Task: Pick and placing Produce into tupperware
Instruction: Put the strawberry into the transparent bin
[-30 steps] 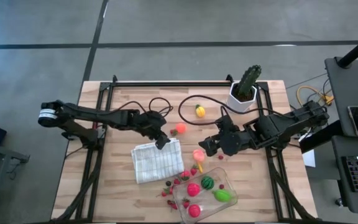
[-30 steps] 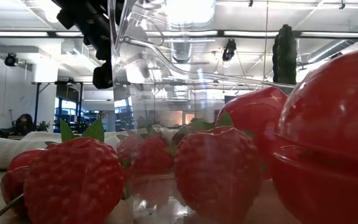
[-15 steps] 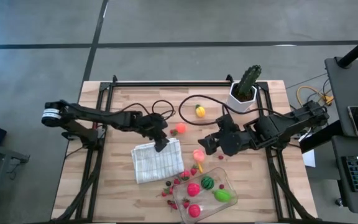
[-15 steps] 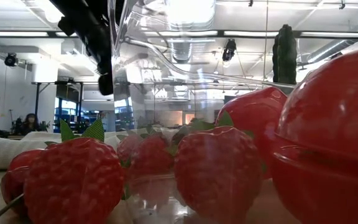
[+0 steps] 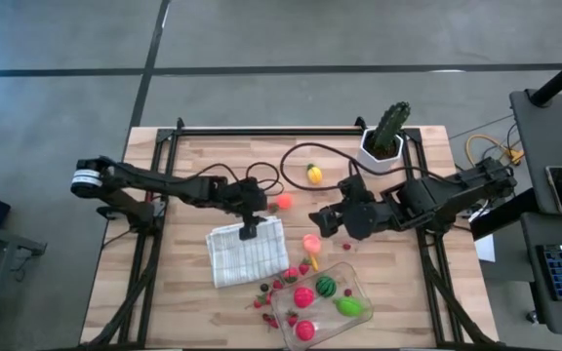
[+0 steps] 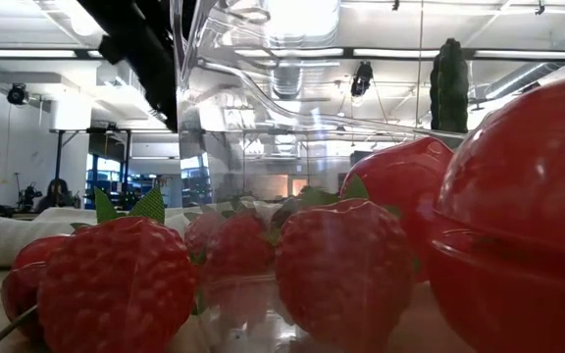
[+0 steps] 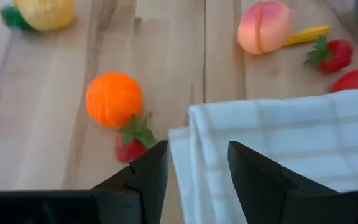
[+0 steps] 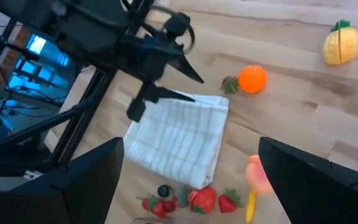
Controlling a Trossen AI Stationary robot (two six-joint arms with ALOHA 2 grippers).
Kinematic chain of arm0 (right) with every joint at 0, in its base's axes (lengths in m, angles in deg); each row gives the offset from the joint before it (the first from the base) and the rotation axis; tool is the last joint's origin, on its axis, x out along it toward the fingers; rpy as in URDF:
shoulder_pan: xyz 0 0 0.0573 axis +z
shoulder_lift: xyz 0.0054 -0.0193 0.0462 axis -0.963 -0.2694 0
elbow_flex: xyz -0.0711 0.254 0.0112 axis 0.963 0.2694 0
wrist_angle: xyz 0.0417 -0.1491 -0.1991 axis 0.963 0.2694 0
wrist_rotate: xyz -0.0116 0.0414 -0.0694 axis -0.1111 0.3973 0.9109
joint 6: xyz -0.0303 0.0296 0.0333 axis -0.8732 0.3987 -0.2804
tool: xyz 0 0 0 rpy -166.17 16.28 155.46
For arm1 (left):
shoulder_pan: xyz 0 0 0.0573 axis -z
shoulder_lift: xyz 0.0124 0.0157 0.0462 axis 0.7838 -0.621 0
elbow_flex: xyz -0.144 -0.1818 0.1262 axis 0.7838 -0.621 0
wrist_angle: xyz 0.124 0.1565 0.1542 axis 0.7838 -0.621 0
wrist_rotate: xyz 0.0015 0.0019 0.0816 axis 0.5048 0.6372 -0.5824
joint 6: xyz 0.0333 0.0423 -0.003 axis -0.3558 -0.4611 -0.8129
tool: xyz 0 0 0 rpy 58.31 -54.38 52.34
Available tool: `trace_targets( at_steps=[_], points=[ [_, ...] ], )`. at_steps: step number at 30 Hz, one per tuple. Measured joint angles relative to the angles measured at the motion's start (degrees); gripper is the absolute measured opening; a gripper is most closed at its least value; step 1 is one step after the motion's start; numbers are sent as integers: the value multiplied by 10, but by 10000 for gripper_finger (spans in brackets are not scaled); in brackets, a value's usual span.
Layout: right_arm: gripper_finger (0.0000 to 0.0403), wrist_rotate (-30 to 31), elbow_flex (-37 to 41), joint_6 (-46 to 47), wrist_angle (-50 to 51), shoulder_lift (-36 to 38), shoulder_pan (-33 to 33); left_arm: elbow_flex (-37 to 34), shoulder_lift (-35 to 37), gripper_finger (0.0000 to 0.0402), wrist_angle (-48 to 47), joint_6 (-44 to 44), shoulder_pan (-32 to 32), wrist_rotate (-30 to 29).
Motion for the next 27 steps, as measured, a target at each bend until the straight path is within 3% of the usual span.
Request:
trace_targets(
  at_steps=[11,20,27],
  points=[
    [364,0,0,-42,0,-1,-6,3,-116,152,36,-1,-27,-31],
    [363,0,0,-47,5,-1,-6,7,-106,152,62,-29,-27,-84],
    [363,0,0,-69,5,-1,-6,6,-125,152,80,-45,-28,-69]
  ],
)
